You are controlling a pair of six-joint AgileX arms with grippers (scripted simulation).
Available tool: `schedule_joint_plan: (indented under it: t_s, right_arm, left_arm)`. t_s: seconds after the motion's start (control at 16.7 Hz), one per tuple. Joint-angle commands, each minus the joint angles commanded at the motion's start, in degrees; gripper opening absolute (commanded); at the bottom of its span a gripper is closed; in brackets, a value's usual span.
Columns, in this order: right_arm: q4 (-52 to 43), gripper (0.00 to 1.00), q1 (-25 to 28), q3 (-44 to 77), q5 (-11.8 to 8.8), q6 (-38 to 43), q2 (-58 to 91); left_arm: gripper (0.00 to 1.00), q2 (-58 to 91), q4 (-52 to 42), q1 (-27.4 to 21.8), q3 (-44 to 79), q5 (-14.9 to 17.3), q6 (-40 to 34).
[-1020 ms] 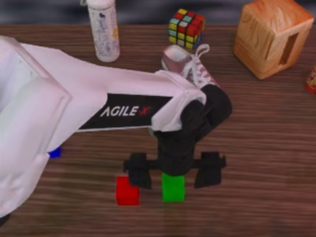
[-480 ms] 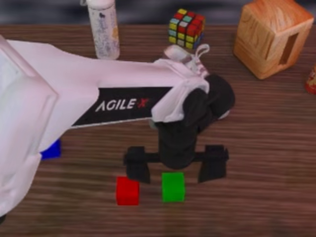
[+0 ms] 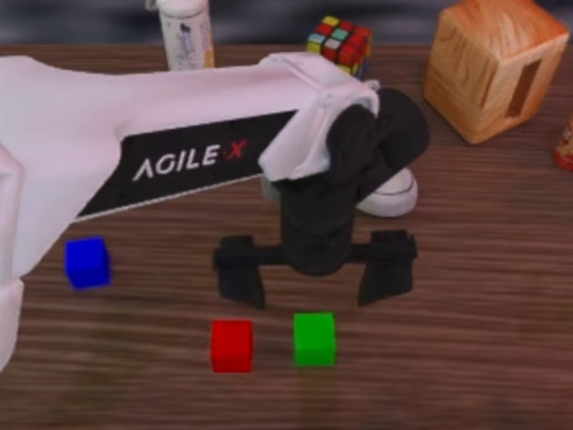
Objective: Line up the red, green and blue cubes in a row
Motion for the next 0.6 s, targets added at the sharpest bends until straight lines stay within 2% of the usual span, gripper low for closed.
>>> schedule_joint_plan:
  t_s: [0.18,0.3,0.42,0.6]
  right_arm:
    - [0.00,1.00,0.00,0.00,0.00,0.00,0.00]
    - [0.00,1.00,0.00,0.00,0.00,0.00,0.00]
    - [0.00,1.00,0.00,0.00,0.00,0.00,0.00]
    - [0.00,1.00,0.00,0.00,0.00,0.00,0.00]
  left_arm:
    - [1.00,0.08,0.27,0.56,-0.36,0.00,0.79]
    - [1.00,-0.40,0.75,3.80,-1.22,0.00,3.48]
    - [1.00,-1.12,1.47,8.97,-2.64,0.04,7.56]
    - [1.00,-2.38,2.67,19.78,-5.63,0.18,15.33]
